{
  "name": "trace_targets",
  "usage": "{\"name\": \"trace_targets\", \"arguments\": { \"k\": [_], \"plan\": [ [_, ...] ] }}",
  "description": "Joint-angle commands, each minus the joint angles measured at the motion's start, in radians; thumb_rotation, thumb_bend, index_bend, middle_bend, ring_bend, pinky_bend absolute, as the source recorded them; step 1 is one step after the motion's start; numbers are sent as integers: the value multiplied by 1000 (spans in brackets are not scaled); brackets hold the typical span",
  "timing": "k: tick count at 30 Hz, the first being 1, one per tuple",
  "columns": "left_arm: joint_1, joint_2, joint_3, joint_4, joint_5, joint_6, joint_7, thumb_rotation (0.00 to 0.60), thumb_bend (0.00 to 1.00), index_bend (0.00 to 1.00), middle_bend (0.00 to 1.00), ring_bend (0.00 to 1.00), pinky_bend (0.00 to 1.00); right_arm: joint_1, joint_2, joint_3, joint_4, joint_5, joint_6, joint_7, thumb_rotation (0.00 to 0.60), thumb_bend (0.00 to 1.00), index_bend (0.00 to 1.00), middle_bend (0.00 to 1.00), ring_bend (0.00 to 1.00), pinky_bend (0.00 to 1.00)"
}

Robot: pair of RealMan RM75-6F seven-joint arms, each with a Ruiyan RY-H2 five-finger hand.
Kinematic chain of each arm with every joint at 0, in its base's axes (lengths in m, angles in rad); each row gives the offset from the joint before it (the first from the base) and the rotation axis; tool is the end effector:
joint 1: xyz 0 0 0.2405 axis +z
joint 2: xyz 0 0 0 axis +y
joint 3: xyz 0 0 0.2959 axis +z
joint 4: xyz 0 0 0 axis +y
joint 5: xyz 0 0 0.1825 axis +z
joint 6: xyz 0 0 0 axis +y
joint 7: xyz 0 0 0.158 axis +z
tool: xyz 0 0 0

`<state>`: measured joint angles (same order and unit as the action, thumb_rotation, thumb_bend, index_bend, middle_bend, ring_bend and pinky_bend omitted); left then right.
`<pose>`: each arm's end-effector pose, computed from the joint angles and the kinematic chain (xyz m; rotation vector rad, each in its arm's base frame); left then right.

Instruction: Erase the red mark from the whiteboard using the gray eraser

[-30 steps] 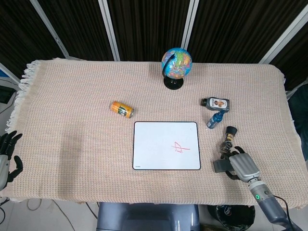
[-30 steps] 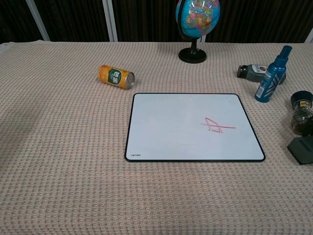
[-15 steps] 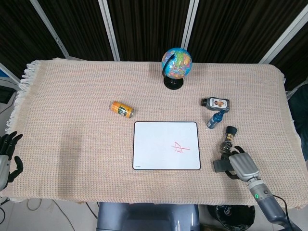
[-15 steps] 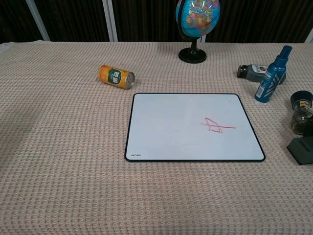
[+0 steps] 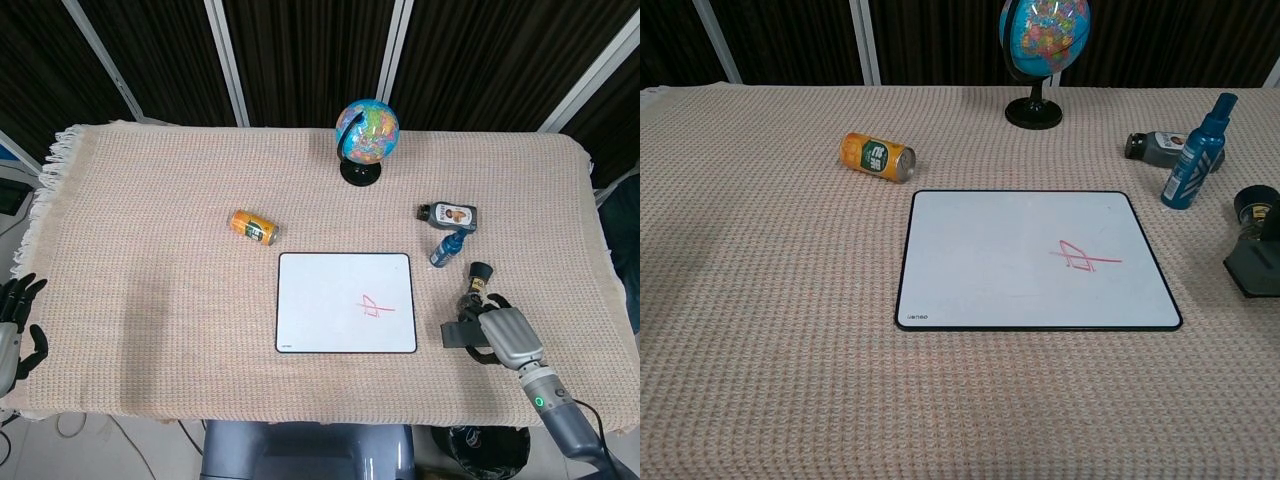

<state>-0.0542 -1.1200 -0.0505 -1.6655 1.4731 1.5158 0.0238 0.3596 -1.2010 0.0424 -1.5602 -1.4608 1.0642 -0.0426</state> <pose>-0.3343 0.1849 0.2029 -1.3200 -0.9340 -0.9129 -0.3073 -0.2738 0.1181 1.7734 -1.0195 0.7754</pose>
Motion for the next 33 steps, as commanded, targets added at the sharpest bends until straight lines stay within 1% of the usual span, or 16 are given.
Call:
{"name": "trace_targets", "arguments": {
  "k": [1, 4, 7, 14, 15, 19, 22, 28, 33],
  "plan": [
    [0, 0, 1, 0, 1, 0, 1, 600, 735, 110, 46, 0, 0, 29, 21, 28, -36, 10, -15, 9, 600, 449, 556, 515, 445, 177],
    [0, -1, 2, -1, 2, 0, 4, 600, 735, 110, 46, 0, 0, 63, 19, 57, -54, 32, -44, -2, 600, 449, 559, 519, 449, 177],
    [1, -1, 0, -1, 0, 1, 3, 600, 735, 110, 46, 0, 0, 105, -4, 87, -59, 72, -84, -35, 600, 449, 559, 520, 453, 177],
    [0, 2, -2, -1, -4, -2, -3, 600, 735, 110, 46, 0, 0, 165, -76, 122, -49, 173, -144, -109, 600, 449, 559, 517, 459, 189],
    [0, 2, -2, -1, -4, -2, -4, 600, 735, 110, 46, 0, 0, 170, -86, 125, -49, 184, -146, -118, 600, 448, 559, 517, 461, 204],
    [-1, 4, -3, -1, -5, -2, -8, 600, 735, 110, 46, 0, 0, 185, -117, 129, -50, 221, -149, -157, 600, 448, 559, 517, 469, 317],
    [-1, 4, -3, -2, -5, -4, -9, 600, 735, 110, 46, 0, 0, 194, -138, 126, -50, 243, -152, -183, 600, 447, 559, 517, 477, 362],
    [-1, 4, -3, -2, -6, -3, -8, 600, 735, 110, 46, 0, 0, 214, -185, 125, -37, 274, -156, -211, 600, 449, 561, 521, 488, 415],
    [-1, 4, -3, -2, -7, -5, -7, 600, 735, 110, 46, 0, 0, 232, -227, 130, -9, 299, -156, -232, 600, 458, 570, 526, 492, 415]
  ]
}}
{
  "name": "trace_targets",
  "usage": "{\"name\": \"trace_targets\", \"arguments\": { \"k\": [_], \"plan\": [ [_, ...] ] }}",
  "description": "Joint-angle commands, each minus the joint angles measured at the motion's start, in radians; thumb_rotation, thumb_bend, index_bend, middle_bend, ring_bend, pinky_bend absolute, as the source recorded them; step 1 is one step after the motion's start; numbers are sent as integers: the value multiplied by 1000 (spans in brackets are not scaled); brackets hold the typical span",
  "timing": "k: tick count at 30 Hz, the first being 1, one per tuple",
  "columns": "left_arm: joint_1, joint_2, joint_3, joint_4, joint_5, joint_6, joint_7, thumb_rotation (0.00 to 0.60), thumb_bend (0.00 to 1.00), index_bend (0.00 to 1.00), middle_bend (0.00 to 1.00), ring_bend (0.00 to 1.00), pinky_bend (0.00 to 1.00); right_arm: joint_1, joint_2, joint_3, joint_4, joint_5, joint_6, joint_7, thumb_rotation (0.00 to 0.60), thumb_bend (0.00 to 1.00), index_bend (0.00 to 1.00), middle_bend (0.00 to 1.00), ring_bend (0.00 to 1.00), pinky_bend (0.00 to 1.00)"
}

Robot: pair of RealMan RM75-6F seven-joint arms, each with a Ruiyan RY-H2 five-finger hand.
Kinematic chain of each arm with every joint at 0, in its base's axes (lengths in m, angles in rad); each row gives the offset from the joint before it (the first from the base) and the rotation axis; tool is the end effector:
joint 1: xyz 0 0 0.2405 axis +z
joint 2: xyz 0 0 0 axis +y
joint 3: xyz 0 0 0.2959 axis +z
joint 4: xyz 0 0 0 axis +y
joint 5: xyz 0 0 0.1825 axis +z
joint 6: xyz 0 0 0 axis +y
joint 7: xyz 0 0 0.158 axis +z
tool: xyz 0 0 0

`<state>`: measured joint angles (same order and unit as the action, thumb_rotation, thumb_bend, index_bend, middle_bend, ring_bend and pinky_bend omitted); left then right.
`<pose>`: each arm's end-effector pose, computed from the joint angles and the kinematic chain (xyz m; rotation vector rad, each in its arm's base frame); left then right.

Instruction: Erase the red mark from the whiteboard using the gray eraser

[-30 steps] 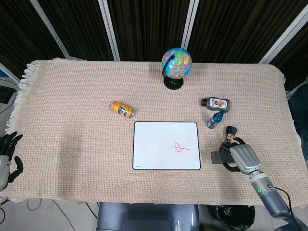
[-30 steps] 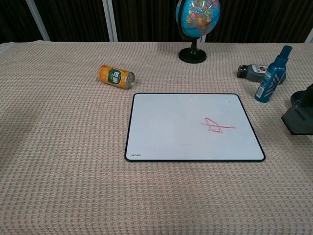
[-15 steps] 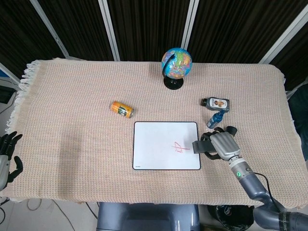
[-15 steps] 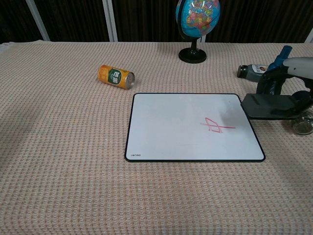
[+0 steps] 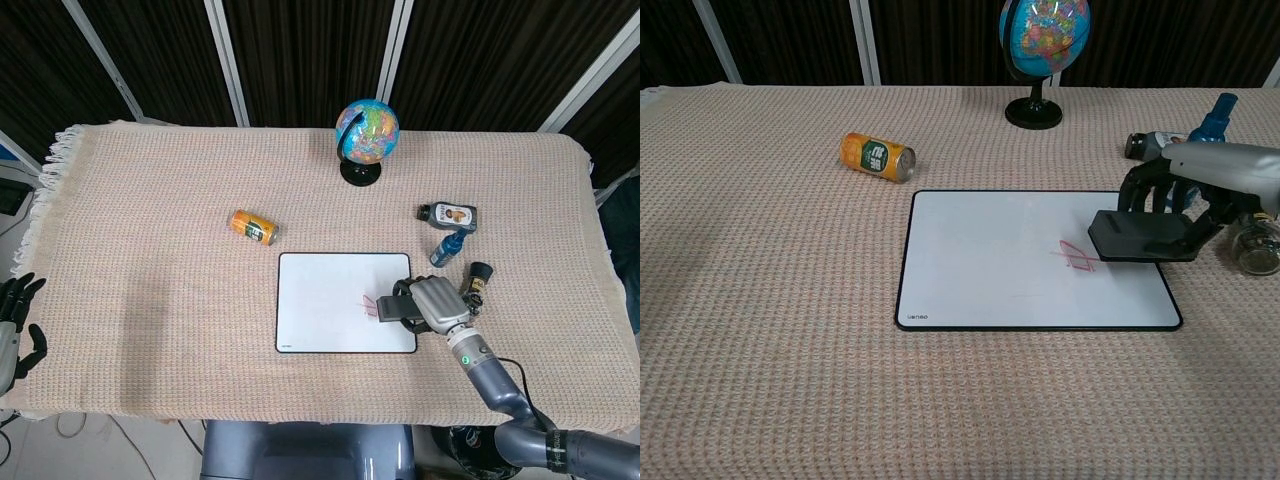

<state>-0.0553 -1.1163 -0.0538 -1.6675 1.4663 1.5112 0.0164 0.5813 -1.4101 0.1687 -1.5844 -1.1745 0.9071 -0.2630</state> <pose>-0.3349 0.1858 0.2042 -1.3137 -0.9413 -0.9142 -0.2270 -0.3409 0.0410 1.8360 -1.0892 0.8550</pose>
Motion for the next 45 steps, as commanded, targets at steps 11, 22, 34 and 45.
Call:
{"name": "trace_targets", "arguments": {
  "k": [11, 22, 34, 45],
  "plan": [
    [-1, 1, -1, -1, -3, -4, 0, 600, 735, 110, 46, 0, 0, 56, -101, 19, 79, 48, 29, -101, 600, 466, 584, 537, 502, 415],
    [-2, 2, -3, 0, -8, -5, -1, 600, 735, 111, 46, 0, 0, 123, -165, 61, 83, 126, 24, -186, 600, 466, 597, 541, 508, 415],
    [-2, 4, -5, -2, -9, -5, -5, 600, 735, 110, 46, 0, 0, 168, -227, 54, 140, 172, 17, -239, 600, 466, 609, 548, 511, 415],
    [-3, 5, -5, -2, -10, -7, -5, 600, 735, 111, 46, 0, 0, 167, -236, 11, 121, 126, 43, -254, 600, 466, 640, 570, 526, 415]
  ]
}}
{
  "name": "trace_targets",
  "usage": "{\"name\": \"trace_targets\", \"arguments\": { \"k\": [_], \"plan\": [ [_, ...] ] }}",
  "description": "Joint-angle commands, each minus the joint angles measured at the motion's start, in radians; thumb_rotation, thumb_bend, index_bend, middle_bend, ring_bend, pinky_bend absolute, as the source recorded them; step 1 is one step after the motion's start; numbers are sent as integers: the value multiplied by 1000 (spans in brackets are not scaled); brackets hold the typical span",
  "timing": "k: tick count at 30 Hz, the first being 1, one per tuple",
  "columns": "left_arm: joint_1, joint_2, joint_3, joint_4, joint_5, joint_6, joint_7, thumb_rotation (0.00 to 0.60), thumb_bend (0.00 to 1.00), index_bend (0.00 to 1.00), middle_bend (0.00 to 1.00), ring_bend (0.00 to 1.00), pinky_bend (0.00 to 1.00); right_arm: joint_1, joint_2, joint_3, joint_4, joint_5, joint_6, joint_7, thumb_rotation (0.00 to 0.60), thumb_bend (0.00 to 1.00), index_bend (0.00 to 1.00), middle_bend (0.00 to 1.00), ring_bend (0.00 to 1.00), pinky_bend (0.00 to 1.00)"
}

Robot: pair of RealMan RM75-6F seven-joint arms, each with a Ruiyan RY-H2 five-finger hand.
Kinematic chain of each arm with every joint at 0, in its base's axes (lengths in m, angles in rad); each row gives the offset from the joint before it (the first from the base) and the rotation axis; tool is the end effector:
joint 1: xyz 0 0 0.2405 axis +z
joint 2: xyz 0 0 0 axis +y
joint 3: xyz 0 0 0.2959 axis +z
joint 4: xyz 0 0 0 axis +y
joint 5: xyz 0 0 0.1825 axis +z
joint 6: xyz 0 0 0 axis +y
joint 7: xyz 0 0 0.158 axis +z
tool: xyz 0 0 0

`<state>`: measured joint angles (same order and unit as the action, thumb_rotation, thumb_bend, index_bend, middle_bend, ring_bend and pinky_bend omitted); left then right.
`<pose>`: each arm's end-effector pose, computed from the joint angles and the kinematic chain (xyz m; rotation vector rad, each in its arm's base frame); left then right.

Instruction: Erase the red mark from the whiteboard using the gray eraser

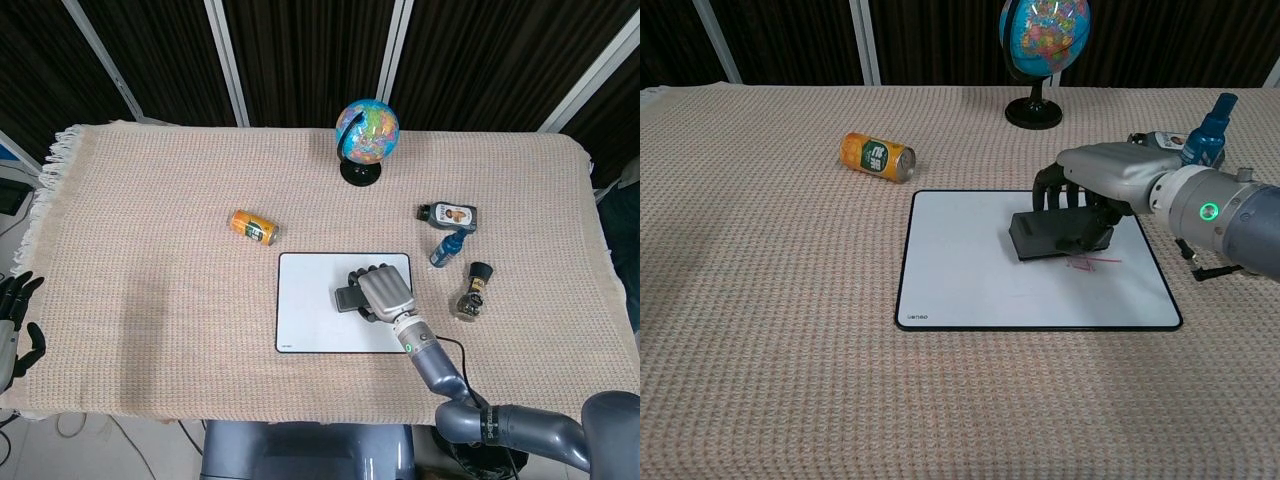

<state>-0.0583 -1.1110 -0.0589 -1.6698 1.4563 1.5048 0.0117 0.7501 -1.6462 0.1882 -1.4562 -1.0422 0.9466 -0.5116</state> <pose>-0.3355 0.1876 0.2062 -1.3071 -0.9458 -0.9127 -0.1644 -0.3698 -0.0286 1.9165 -0.9130 0.8484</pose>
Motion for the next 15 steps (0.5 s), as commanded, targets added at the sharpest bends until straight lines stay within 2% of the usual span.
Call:
{"name": "trace_targets", "arguments": {
  "k": [1, 15],
  "plan": [
    [0, 0, 0, 0, 0, 0, 0, 600, 735, 111, 46, 0, 0, -2, 0, -13, -10, -7, 5, -9, 600, 466, 642, 571, 528, 415],
    [0, 0, 0, -1, 0, 0, 1, 600, 735, 111, 46, 0, 0, -36, 52, -68, -108, -30, 20, 6, 600, 467, 656, 579, 536, 415]
  ]
}}
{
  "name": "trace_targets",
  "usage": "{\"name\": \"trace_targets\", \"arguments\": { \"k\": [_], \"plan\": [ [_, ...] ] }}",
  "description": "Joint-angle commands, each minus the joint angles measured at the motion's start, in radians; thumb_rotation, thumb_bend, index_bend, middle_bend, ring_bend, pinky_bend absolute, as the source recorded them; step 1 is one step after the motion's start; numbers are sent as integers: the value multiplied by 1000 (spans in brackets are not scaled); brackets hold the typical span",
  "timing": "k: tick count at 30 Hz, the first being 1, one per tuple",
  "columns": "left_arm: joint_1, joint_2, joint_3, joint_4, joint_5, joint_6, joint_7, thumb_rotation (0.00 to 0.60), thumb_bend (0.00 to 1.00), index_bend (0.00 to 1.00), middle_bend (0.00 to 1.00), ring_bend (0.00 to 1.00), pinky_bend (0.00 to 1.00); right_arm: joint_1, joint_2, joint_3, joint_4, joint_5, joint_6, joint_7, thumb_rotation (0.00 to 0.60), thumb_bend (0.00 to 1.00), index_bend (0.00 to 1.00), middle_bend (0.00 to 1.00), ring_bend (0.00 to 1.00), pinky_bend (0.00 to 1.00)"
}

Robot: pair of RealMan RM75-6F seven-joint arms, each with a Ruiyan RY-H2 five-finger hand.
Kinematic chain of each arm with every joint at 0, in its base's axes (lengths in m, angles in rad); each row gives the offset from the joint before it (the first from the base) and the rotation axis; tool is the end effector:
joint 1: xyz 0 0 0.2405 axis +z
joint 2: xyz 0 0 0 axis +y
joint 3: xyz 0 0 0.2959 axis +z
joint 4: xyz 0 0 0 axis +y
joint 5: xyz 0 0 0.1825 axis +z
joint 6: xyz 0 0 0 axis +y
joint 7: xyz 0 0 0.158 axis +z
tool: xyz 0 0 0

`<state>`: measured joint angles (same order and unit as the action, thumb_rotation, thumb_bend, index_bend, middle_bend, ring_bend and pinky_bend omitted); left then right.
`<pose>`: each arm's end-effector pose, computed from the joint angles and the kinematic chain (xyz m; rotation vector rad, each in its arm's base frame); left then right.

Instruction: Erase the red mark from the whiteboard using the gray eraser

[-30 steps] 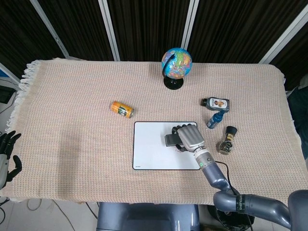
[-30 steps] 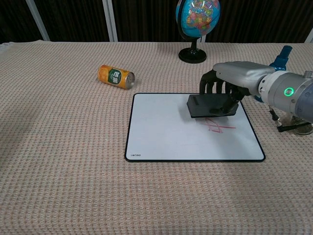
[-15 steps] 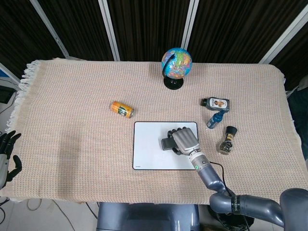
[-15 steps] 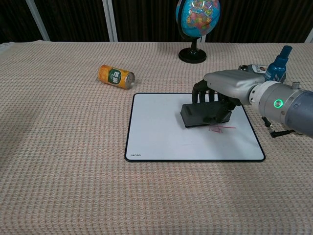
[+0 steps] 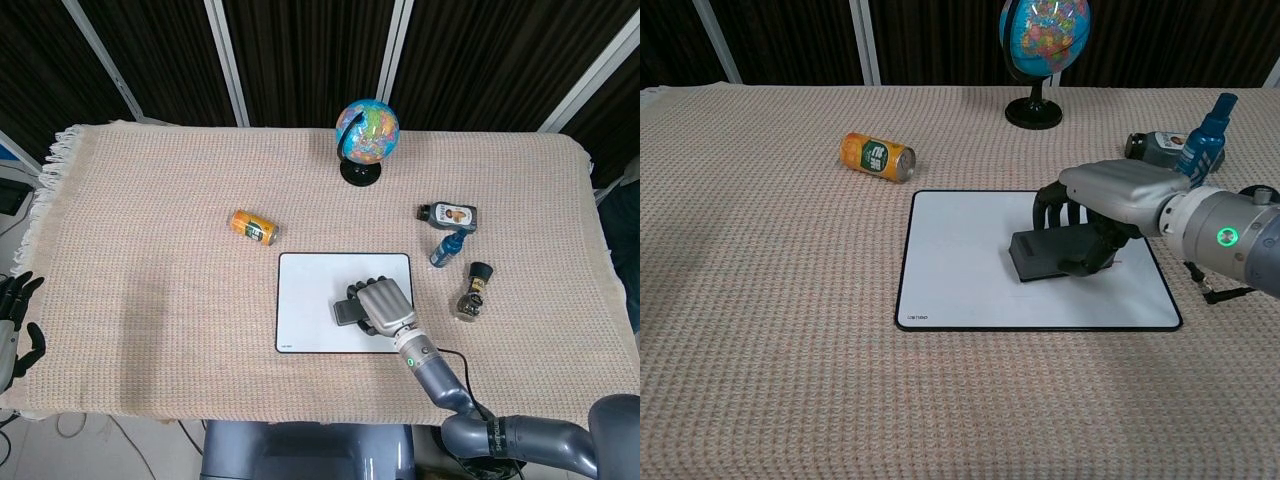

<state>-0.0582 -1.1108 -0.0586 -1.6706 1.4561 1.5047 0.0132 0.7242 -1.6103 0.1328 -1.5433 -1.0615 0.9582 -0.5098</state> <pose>-0.3355 0.1875 0.2062 -1.3075 -0.9456 -0.9115 -0.1688 -0.3466 -0.0280 1.9737 -0.9424 0.8362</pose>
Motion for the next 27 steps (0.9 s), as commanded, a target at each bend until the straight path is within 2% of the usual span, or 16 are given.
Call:
{"name": "trace_targets", "arguments": {
  "k": [1, 6, 10, 20, 27],
  "plan": [
    [0, 0, 0, -1, 1, 1, -1, 600, 735, 111, 46, 0, 0, -15, 25, -18, -34, -12, 9, 7, 600, 467, 656, 579, 536, 415],
    [0, -1, 2, 0, 2, 0, 1, 600, 735, 111, 46, 0, 0, -33, 65, -45, -80, -26, 15, 14, 600, 467, 658, 579, 536, 415],
    [1, -1, 3, -1, 5, 2, 3, 600, 735, 111, 46, 0, 0, -38, 71, -47, -75, -28, 15, 25, 600, 468, 658, 579, 536, 415],
    [1, -1, 2, -1, 4, 2, 3, 600, 735, 111, 46, 0, 0, -19, 43, -22, 21, -7, -16, 56, 600, 476, 659, 580, 537, 415],
    [1, 0, 0, 0, 3, 4, 1, 600, 735, 111, 46, 0, 0, 17, 1, 14, 120, 17, -66, 91, 600, 477, 660, 580, 536, 416]
  ]
}}
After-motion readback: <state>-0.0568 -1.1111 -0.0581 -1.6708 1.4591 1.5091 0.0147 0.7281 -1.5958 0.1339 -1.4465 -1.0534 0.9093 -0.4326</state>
